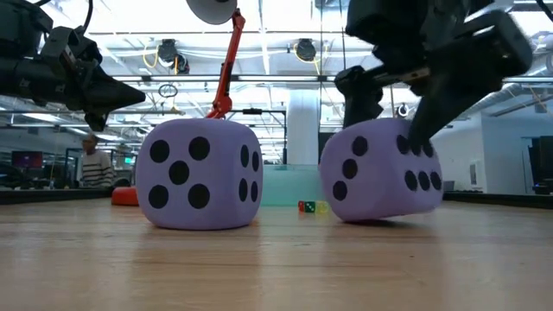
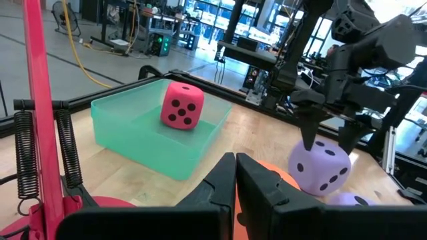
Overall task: Pick & Place Dice
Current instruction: Put the right large purple die into the green bin
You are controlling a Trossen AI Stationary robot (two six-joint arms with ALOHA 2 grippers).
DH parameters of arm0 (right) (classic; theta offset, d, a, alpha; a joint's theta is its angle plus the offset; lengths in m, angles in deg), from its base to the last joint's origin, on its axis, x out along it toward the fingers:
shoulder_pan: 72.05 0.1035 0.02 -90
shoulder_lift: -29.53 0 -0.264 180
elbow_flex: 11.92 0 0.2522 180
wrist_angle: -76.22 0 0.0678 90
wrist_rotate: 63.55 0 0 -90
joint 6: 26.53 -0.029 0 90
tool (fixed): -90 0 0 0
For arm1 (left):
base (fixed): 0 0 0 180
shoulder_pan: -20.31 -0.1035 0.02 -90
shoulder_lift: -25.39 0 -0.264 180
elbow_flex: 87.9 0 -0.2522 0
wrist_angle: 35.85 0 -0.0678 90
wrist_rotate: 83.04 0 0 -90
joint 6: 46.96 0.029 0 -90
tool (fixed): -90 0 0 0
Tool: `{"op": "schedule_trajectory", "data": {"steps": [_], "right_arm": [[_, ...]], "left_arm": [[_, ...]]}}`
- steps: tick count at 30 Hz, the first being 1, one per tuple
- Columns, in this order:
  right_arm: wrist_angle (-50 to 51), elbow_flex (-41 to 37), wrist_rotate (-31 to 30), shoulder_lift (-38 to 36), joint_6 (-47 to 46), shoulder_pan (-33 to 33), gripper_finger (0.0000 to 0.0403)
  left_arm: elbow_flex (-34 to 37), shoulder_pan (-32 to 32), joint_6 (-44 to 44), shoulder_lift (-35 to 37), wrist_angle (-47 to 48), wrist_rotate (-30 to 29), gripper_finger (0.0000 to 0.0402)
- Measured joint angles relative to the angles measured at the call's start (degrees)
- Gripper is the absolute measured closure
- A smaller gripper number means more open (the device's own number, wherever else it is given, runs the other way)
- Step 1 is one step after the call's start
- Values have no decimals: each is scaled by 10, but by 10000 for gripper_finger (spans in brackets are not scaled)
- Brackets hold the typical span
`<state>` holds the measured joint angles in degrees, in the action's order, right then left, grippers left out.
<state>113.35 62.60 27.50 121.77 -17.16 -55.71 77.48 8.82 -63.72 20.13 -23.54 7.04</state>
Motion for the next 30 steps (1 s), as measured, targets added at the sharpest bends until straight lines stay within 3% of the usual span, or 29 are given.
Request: {"op": "schedule_trajectory", "data": {"steps": [11, 17, 27, 30], "right_arm": [[-62, -75, -2, 0, 0, 32, 3], [-66, -89, -119, 0, 13, 82, 3], [-83, -62, -174, -8, 3, 123, 3], [-79, -56, -163, -19, 1, 124, 3]], "left_arm": [[-1, 0, 0, 0, 7, 0, 380], [-1, 0, -1, 0, 8, -1, 380], [-1, 0, -10, 0, 9, -1, 380], [-1, 0, -13, 0, 9, -1, 380]]}}
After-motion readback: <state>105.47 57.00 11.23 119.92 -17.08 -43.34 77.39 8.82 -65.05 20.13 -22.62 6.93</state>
